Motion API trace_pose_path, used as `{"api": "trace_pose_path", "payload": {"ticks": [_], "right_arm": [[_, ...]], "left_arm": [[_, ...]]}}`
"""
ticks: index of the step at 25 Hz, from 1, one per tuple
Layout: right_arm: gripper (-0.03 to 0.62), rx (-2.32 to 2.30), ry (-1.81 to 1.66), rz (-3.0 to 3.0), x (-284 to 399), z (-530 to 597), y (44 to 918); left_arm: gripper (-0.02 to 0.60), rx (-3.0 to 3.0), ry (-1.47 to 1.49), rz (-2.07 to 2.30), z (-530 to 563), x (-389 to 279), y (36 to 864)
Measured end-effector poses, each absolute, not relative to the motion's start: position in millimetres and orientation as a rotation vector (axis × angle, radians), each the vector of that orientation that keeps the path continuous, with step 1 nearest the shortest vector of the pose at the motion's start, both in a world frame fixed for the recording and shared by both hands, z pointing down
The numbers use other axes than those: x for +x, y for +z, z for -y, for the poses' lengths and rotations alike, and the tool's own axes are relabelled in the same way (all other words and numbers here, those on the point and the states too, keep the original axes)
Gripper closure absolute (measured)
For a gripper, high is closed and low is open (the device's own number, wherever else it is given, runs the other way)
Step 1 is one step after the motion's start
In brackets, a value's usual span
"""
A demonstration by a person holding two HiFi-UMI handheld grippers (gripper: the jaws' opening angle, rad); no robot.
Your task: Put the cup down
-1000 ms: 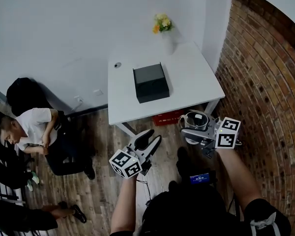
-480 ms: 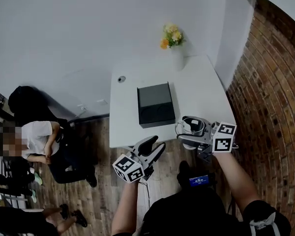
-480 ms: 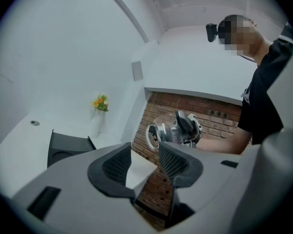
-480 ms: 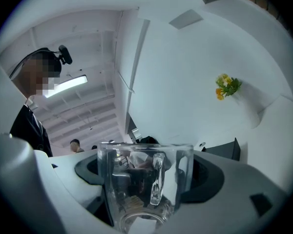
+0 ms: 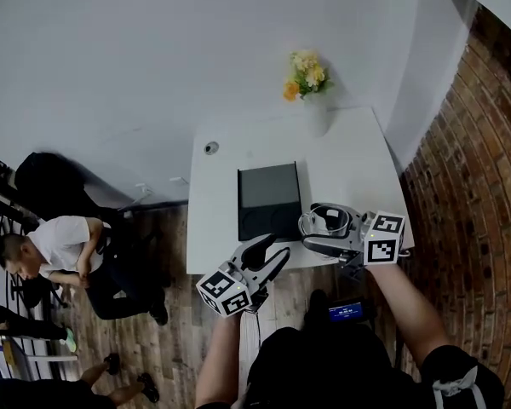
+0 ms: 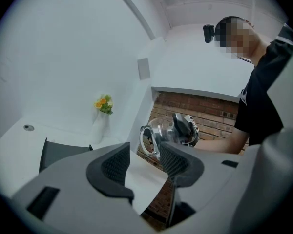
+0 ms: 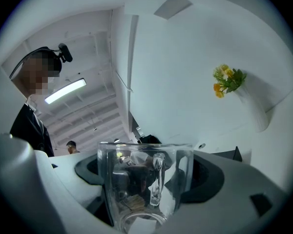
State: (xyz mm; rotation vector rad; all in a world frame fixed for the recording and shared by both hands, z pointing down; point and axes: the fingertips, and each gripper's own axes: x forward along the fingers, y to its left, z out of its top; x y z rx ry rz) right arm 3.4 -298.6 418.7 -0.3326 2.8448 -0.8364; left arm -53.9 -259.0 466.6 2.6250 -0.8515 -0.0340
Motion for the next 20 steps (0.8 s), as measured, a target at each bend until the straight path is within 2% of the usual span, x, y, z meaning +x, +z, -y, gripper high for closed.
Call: {"api": "trace_pose_path", "payload": {"ticks": [20], "right_arm": [[0.164,-0.408,-0.870,-2.813,-37.8,334.3,420.8]], "left_arm": [[0.402,2.608,-0.098,0.839,307.0,-89.5,466.4]]}}
